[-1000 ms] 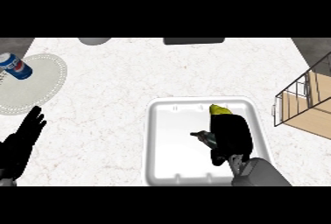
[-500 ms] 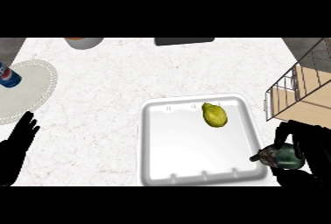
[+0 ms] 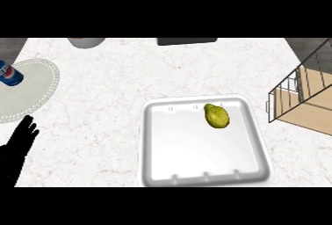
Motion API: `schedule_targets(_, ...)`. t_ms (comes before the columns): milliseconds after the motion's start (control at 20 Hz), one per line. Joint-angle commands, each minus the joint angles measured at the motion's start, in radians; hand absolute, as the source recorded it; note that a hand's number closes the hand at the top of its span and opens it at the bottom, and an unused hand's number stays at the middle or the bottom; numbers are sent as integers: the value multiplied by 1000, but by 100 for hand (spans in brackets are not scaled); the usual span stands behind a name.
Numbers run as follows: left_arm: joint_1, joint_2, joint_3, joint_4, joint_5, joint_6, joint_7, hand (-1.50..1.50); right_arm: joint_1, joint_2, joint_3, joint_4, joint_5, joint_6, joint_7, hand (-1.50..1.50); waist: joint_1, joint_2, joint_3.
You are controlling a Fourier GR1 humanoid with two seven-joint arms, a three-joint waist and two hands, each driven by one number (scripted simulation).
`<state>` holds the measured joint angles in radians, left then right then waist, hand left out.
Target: Pick the eggplant from the tray and place it in the tiered shelf
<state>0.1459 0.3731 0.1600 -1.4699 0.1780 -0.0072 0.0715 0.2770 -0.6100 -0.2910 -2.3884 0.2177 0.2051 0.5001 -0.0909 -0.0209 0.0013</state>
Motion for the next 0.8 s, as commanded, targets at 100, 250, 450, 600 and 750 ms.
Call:
schedule_targets(100, -73, 19, 7, 37, -3, -20, 2, 0, 21, -47, -385, -67, -363, 92, 21, 150, 27, 8, -3)
schedule_targets(250, -52, -5, -18, -9, -18, 1, 34, 0, 18, -79, -587, -20, -474, 129, 11, 150, 38, 7, -1)
schedule_targets(450, -29, -7, -10, 2, -15, -31, -6, 0, -15, -173, -780, 40, -524, 200, 80, 150, 60, 11, -2)
schedule_targets(600, -20, -63, -59, -31, -51, 7, 2, 0, -22, -263, -872, 102, -538, 286, 105, 150, 68, 13, -2)
schedule_targets(750, -73, -19, -30, -15, -35, -31, 47, 0, -95, -380, -866, 221, -571, 316, 163, 150, 85, 19, -2)
